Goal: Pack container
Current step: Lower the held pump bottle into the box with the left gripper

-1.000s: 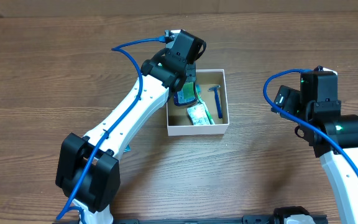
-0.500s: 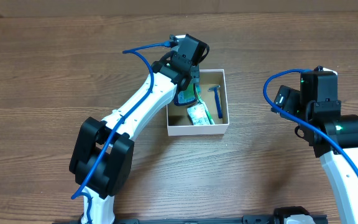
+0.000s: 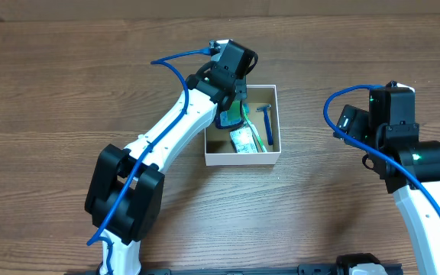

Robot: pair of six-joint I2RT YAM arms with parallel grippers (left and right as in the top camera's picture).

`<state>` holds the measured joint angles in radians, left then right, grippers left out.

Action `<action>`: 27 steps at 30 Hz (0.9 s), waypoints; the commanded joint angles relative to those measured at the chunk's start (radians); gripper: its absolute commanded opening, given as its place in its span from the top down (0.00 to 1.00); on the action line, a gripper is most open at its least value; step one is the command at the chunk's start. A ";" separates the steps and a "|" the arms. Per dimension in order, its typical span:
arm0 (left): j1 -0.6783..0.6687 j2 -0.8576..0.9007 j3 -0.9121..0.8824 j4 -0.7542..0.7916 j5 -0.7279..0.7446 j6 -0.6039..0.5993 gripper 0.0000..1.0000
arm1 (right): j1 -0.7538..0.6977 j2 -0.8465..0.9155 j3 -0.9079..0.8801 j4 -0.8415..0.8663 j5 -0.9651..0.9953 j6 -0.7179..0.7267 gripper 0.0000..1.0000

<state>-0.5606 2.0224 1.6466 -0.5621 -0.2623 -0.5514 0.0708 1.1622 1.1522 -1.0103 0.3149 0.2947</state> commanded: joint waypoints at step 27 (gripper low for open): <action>-0.285 -0.195 0.006 -0.199 0.014 0.004 0.68 | -0.005 -0.002 0.019 0.006 0.013 0.006 0.00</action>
<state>-0.8364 1.8587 1.6459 -0.7620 -0.2546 -0.5484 0.0708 1.1622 1.1522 -1.0100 0.3153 0.2947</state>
